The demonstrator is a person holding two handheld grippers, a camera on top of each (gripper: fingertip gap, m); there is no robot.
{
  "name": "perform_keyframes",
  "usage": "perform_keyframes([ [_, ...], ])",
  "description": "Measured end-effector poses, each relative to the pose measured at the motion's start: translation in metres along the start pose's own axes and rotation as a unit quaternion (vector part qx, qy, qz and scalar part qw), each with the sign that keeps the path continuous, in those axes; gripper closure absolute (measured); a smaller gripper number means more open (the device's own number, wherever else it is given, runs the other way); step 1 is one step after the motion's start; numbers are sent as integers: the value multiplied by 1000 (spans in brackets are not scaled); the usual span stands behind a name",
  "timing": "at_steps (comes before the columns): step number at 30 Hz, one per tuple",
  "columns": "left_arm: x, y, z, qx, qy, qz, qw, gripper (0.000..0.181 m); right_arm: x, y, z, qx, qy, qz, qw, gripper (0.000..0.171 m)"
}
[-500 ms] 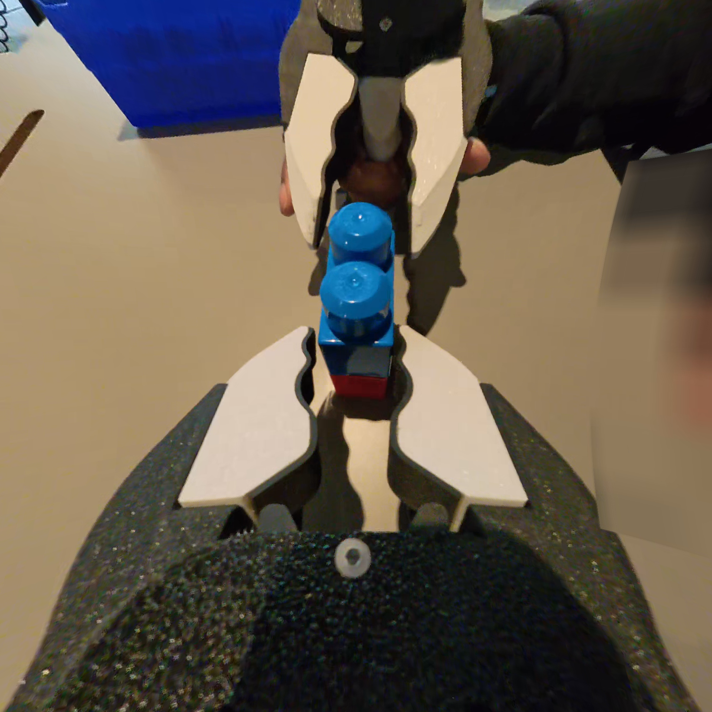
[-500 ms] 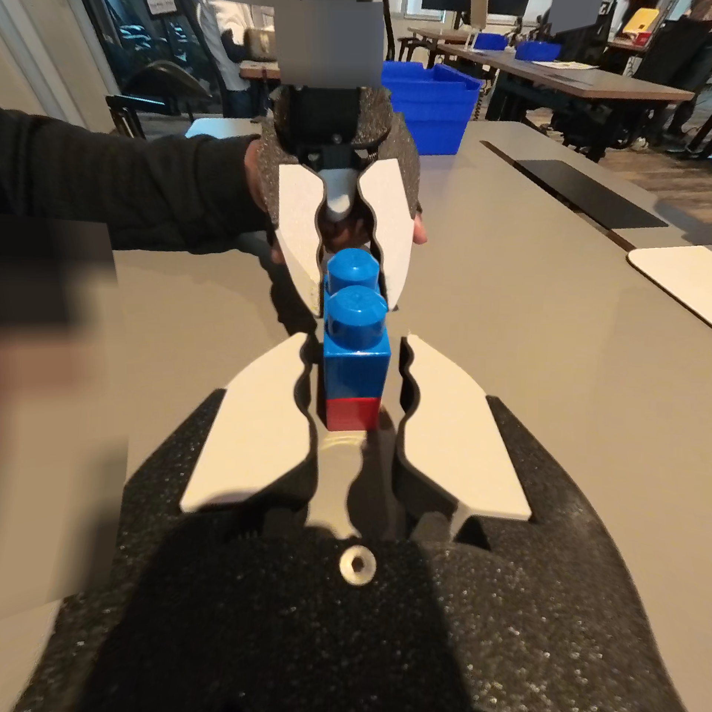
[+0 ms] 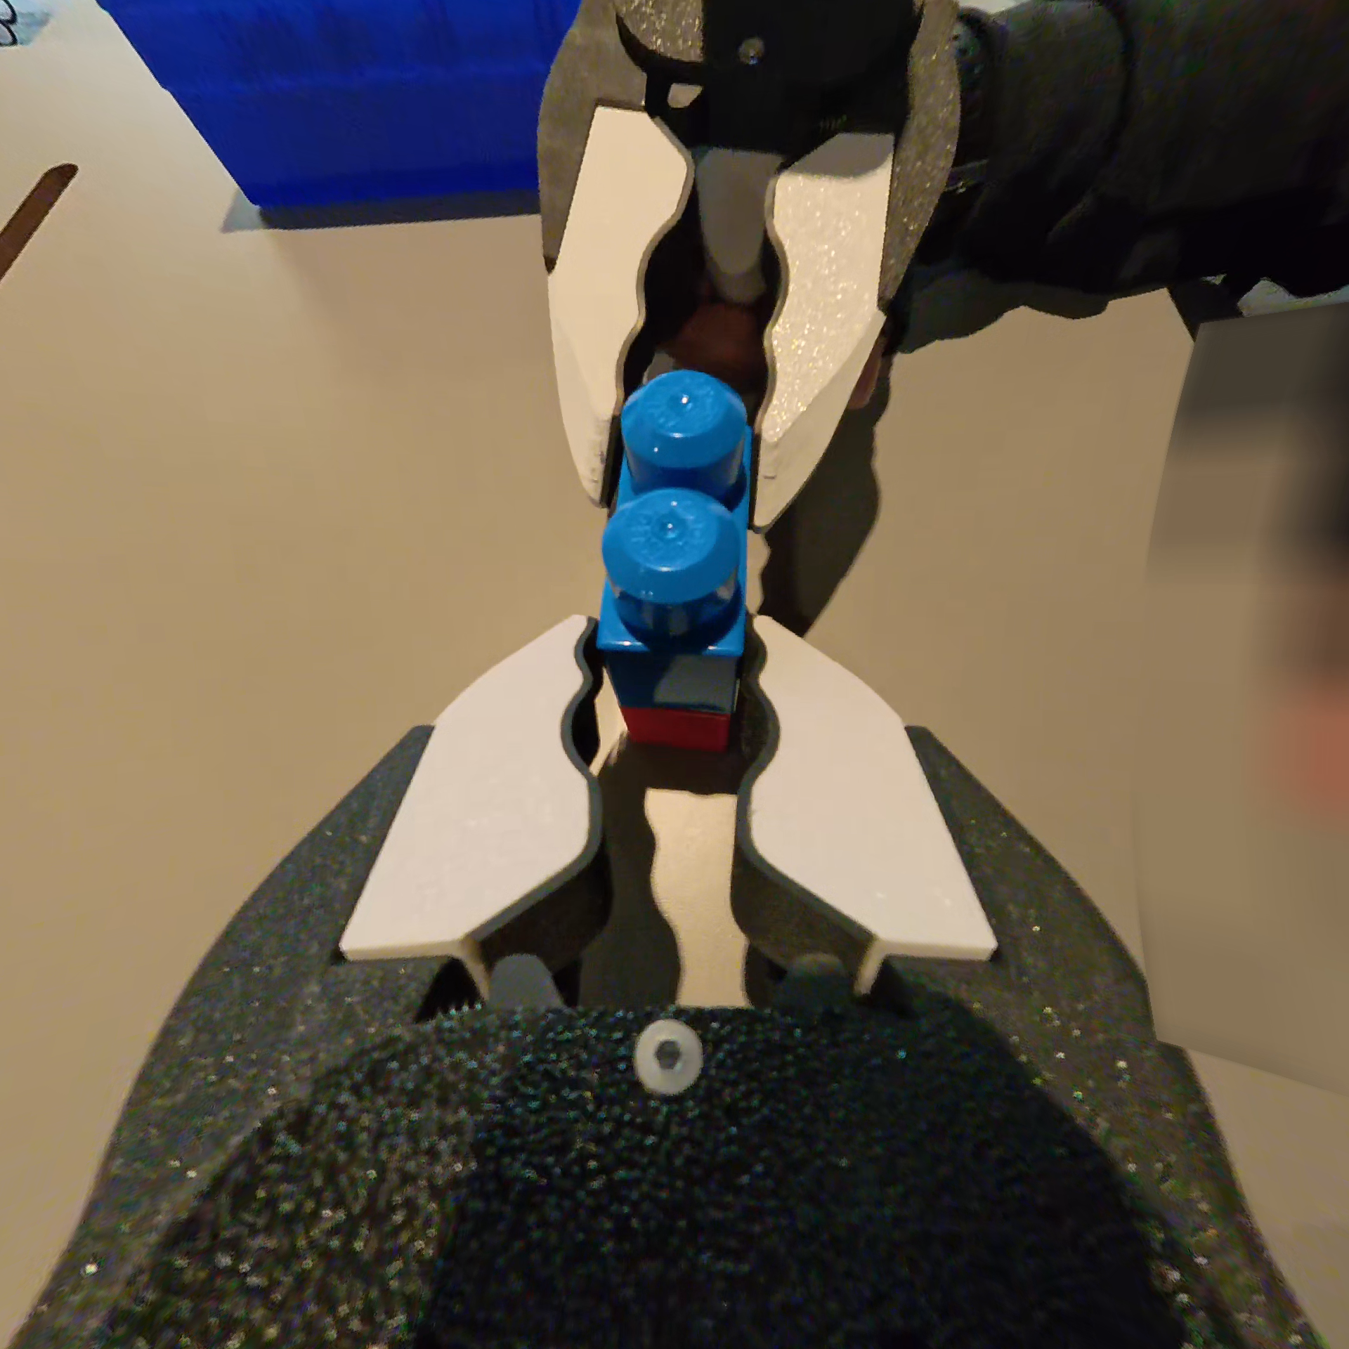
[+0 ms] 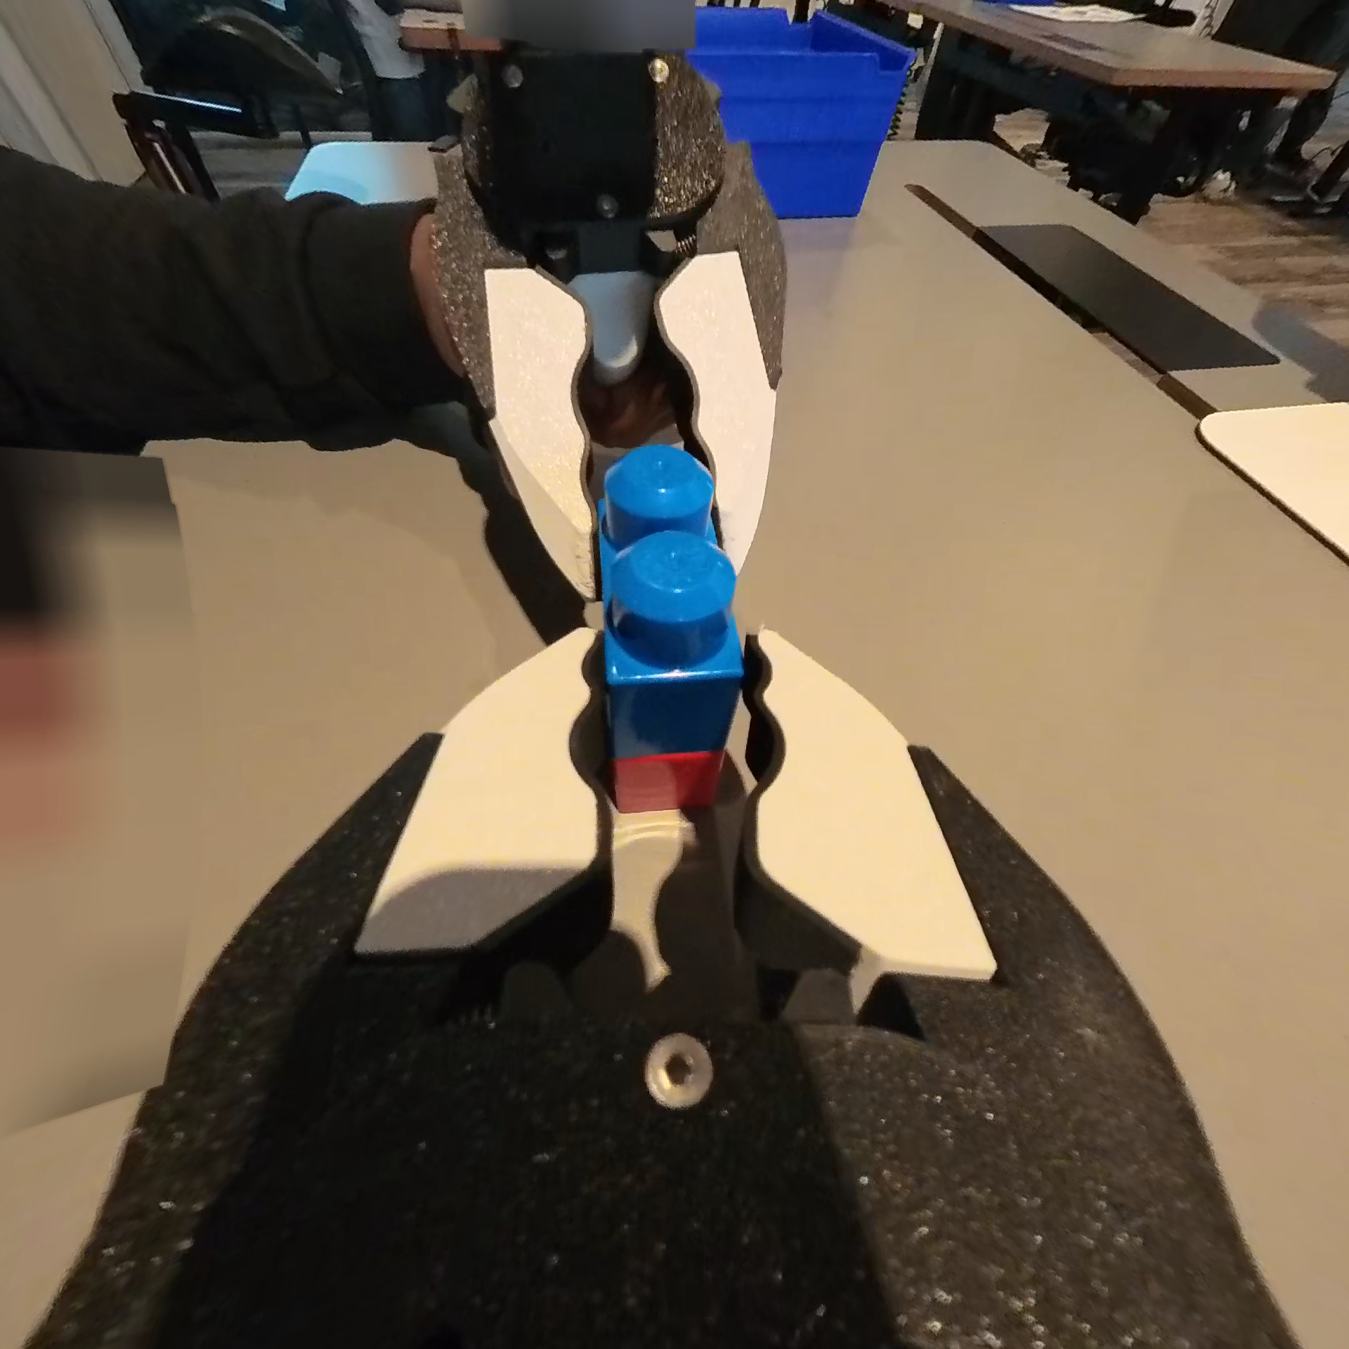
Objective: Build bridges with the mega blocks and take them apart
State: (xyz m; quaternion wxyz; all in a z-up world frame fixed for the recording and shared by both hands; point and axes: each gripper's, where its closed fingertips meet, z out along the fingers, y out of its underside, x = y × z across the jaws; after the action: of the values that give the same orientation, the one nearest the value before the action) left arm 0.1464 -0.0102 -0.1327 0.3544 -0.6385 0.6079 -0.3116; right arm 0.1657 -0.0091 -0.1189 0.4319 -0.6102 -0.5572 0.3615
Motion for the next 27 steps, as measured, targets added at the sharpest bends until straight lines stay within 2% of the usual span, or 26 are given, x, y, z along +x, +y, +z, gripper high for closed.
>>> perform_keyframes([
  [7, 0, 1, 0, -8, -2, 2, 1000, 145, 0, 1, 0, -1, -1, 12, 1000, 134],
  [16, -1, -1, 0, 21, 7, -5, 1000, 146, 0, 2, 2, 4, 4, 11, 1000, 135],
  [21, -7, -1, -2, 35, 8, -24, 999, 146, -1, 11, 6, -31, 5, 1, 999, 117],
  [27, -14, 2, -4, 20, -25, -8, 999, 146, 7, 30, 10, -101, 34, -2, 994, 122],
])
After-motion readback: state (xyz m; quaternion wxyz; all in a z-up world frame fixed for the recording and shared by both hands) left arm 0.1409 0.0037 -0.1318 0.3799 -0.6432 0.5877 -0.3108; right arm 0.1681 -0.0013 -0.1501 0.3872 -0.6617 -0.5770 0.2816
